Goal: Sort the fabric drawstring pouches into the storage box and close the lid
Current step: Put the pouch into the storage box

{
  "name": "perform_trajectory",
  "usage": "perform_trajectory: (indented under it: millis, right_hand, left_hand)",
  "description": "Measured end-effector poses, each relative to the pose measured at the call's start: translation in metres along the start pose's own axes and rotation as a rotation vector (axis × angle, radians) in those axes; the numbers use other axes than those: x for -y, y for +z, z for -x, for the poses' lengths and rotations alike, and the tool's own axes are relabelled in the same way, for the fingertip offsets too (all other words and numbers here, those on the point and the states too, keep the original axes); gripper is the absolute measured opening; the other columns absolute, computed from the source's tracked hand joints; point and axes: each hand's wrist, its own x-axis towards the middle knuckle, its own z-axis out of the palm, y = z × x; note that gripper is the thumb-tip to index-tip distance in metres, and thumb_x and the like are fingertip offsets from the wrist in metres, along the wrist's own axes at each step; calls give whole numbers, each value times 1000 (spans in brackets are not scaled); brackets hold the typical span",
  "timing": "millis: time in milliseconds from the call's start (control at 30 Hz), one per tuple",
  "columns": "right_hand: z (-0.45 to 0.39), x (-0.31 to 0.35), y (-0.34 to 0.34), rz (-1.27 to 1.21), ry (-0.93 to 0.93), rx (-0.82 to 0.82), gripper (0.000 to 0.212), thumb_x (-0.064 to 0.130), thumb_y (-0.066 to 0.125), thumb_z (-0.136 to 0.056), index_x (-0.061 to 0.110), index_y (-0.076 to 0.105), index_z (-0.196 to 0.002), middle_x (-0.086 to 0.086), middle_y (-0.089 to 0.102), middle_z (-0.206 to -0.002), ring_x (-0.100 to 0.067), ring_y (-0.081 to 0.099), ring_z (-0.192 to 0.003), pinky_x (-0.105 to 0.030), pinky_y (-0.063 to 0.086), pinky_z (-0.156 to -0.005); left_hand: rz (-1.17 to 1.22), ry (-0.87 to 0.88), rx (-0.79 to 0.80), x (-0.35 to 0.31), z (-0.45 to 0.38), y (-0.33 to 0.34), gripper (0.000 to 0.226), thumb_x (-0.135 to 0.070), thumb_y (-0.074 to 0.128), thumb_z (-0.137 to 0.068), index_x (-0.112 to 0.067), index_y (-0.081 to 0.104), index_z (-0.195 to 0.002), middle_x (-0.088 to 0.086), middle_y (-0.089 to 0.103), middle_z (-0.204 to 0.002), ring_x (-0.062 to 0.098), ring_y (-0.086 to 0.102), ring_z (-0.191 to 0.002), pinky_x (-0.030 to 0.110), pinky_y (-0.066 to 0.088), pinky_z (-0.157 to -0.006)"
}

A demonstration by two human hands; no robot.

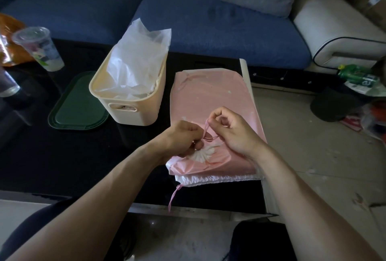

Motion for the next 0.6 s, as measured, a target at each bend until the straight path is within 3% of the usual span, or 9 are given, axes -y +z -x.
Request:
perform_trajectory:
  millis: [167,300,433,500,600]
  right_hand:
    - [1,1,-1,20,24,-33,10,24,68,-94,16,69,-90,-21,70,-88,-13,60,-75,-26,48,-73]
    - [2,0,-2,60,74,-56,18,27,67,-96,10,69,-92,-18,73,-94,-12,62,-78,-31,49,-79]
    - [4,7,-4,51,86,-100,15,27,68,-95,12,67,-90,-8,70,-87,-5,60,-77,-24,48,-79]
    - [6,13,-5,27,79,-43,11,20,71,-92,12,67,-87,-1,67,-82,-5,61,-76,-21,48,-77]
    - [9,16,-5,2,52,50,8,16,77,-87,12,70,-85,-1,70,-82,-13,64,-78,-30,52,-79]
  left_hand:
    - [34,26,83,-3,1,5,38,-26,46,-103,6,67,-107,4,44,-61,11,27,-45,23,17,-44]
    - [47,16,79,-3,1,5,34,-23,50,-101,6,68,-107,3,44,-59,12,27,-46,24,17,-44]
    - [97,61,-122,2,-4,6,24,-14,52,-101,3,69,-101,4,49,-58,11,33,-42,21,24,-41]
    - [204,101,-222,4,-7,4,24,-12,50,-102,3,68,-98,6,52,-59,10,32,-41,20,24,-40]
    - [209,180,-260,4,-8,4,23,-16,49,-103,-4,67,-95,5,58,-62,9,32,-41,18,26,-40]
